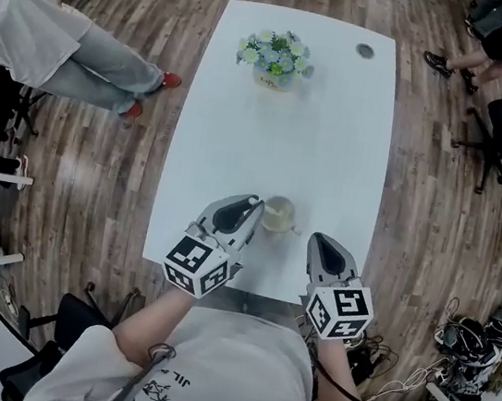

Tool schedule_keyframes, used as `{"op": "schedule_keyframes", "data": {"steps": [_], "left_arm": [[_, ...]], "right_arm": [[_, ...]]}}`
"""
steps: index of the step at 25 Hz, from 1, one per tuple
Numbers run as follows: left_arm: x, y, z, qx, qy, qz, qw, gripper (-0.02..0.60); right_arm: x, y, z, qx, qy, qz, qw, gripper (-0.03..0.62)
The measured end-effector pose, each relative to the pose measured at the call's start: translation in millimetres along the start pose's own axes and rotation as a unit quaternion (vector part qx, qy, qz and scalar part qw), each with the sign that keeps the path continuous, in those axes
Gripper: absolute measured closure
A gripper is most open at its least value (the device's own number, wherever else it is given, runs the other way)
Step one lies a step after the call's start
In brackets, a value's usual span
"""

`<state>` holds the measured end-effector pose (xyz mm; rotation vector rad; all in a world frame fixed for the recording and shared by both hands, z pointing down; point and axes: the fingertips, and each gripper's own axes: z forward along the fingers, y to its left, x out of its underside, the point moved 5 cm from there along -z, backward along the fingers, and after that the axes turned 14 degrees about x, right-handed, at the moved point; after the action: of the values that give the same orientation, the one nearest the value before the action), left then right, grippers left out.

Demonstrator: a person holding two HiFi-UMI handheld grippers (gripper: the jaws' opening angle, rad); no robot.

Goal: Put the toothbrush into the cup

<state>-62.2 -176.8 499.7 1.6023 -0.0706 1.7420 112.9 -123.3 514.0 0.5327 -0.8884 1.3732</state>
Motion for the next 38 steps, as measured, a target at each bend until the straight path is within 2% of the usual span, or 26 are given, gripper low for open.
{"op": "schedule_keyframes", "data": {"steps": [13, 22, 29, 38], "left_arm": [[24.9, 14.9, 17.1, -0.003, 0.016, -0.026, 0.9995, 0.525], [32.5, 21.0, 22.8, 0.0, 0.011, -0.039, 0.9992, 0.525], [35.4, 30.0, 19.6, -0.014, 0.015, -0.043, 0.9989, 0.523], [34.9, 39.9, 8.9, -0.027, 0.003, -0.064, 0.9976, 0.482]], "right_arm": [[11.5, -4.6, 8.9, 0.0, 0.017, 0.019, 1.0, 0.576], [15.3, -7.4, 12.8, 0.001, 0.023, 0.021, 1.0, 0.576], [15.6, -4.5, 14.6, -0.002, 0.025, 0.022, 0.999, 0.576], [11.6, -2.6, 12.2, -0.002, 0.018, 0.025, 1.0, 0.576]]}}
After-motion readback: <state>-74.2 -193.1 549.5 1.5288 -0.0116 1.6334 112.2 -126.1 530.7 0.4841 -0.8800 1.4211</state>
